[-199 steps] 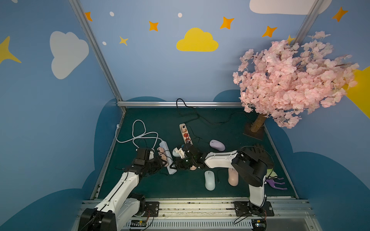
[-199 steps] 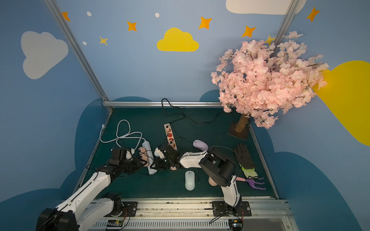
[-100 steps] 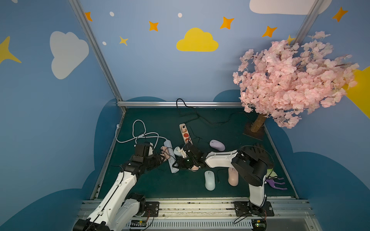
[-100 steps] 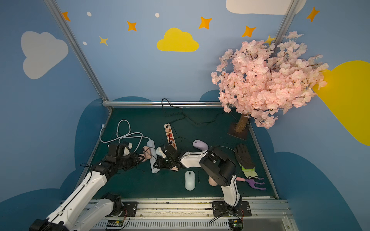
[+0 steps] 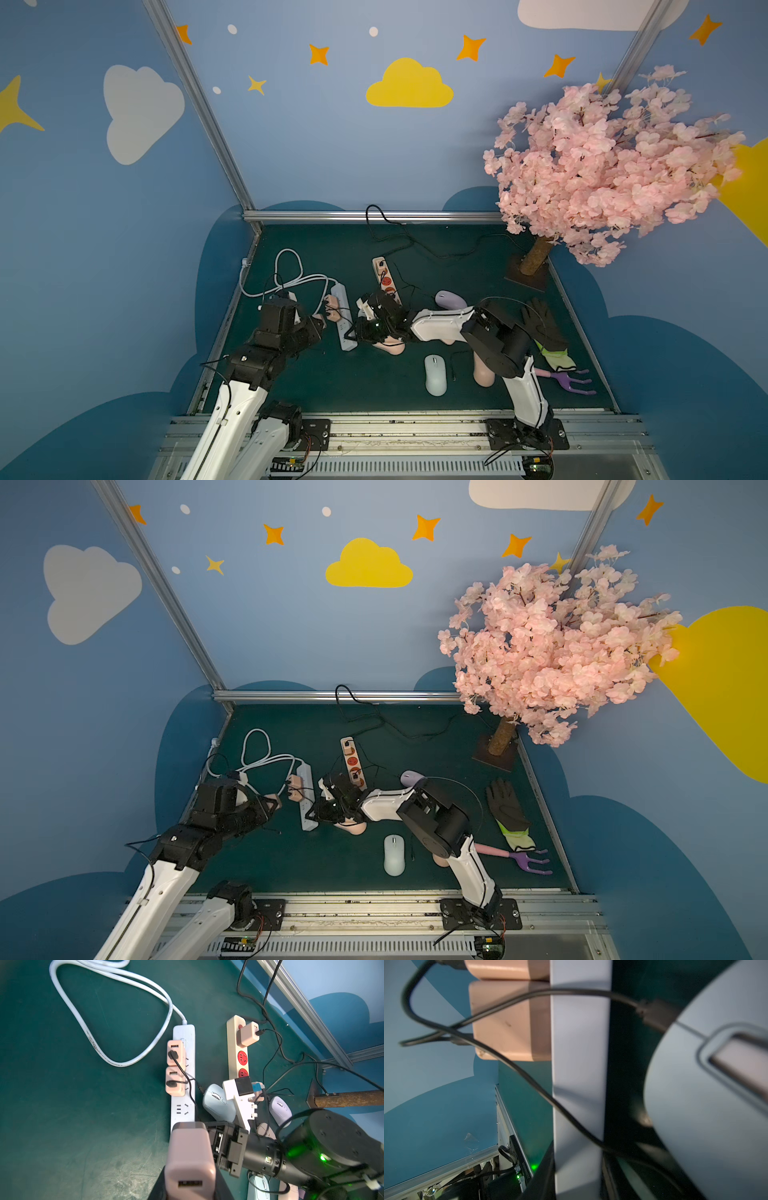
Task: Unplug the wireless mouse
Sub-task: Place the socket at the center of the board, then remove the power cord from the plug.
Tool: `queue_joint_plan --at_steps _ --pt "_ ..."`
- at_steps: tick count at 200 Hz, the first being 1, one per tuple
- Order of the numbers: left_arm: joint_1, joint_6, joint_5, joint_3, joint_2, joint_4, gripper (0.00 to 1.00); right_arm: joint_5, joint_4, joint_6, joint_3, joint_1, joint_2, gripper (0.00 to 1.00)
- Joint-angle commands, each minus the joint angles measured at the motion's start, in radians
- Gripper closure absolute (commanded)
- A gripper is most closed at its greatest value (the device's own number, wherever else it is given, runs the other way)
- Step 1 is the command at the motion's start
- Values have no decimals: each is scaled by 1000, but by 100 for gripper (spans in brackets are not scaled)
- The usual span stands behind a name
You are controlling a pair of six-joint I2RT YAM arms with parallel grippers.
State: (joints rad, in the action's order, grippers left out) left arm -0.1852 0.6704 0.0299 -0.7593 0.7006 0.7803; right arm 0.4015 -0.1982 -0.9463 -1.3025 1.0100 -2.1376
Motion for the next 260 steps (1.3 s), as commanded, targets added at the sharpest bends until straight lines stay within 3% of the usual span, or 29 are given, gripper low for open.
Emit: queue_joint_plan --at_steps 1,28,62,116,137,165,190,216,227,260 --pt "4 -34 -15 -21 -6 63 96 -10 63 43 -72 0 -18 83" --pt "4 -42 -13 -27 -6 70 96 -18 84 70 -82 1 10 58" --pt "4 -56 23 -31 5 52 96 -32 69 91 -25 13 94 47" --pt "4 -119 154 -67 54 0 96 -148 119 214 147 83 346 43" --pt "-1 -139 300 -71 106 -61 96 -191 114 296 243 104 466 42" --pt "-76 -138 390 -83 164 -137 96 -246 73 430 390 120 642 39" --pt "-150 -131 460 -107 206 -195 96 -366 96 534 490 122 794 36" --pt "-254 -136 472 -150 262 -225 96 -454 213 688 487 117 883 27" --pt "-287 -137 472 -168 283 -232 96 -444 302 821 463 120 920 25" --pt "-338 -133 532 -207 337 -260 96 -536 496 893 415 119 1032 26"
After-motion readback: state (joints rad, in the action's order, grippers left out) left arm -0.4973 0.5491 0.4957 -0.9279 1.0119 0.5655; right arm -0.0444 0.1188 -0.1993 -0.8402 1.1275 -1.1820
